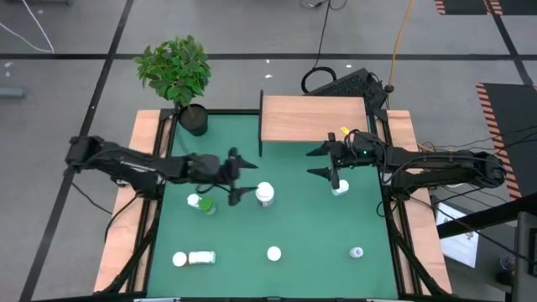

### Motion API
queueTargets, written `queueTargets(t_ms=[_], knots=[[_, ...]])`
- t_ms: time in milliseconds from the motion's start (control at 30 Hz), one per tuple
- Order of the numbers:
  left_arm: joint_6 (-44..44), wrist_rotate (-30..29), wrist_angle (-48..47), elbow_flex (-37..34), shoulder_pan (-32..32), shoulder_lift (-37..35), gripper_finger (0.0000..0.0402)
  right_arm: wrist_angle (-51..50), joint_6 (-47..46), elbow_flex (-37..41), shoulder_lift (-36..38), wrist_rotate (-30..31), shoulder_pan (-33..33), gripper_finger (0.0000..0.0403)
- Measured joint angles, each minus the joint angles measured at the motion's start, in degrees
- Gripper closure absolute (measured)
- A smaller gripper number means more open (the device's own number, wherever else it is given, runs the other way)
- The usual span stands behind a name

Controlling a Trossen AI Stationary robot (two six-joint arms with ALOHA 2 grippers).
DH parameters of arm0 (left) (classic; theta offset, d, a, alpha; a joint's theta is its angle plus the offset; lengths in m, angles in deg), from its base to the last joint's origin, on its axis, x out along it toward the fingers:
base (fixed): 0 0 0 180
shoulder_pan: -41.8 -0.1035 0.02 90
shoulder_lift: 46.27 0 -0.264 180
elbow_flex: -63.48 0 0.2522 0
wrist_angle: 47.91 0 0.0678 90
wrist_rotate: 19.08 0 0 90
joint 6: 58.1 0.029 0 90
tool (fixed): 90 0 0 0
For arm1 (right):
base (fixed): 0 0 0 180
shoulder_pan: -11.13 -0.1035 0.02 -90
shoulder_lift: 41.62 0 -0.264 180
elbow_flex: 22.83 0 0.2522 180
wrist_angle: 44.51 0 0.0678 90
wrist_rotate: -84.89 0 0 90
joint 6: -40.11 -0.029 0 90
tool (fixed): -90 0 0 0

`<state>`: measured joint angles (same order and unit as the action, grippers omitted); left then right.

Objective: Pick and place medicine bottles onto shelf by color
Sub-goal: Put the white red medicine bottle on the shelf

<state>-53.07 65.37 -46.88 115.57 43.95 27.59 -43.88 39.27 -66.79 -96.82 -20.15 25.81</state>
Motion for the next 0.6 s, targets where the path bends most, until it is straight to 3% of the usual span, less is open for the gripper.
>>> queueTargets(t_ms=[267,433,600], knots=[[0.9,2.7,-19.5,17.0,0.0,14.2,0.003,-0.6,0.0,1.7,0.0,-0.1,-0.7,0.0128],[1.6,10.3,-22.9,20.9,0.1,17.5,0.0036,3.8,-0.9,5.5,0.0,-0.2,-0.8,0.0128],[2.4,10.2,-24.2,21.6,-0.9,17.5,0.0043,10.1,-1.5,9.4,0.0,-0.2,-0.8,0.0128]])
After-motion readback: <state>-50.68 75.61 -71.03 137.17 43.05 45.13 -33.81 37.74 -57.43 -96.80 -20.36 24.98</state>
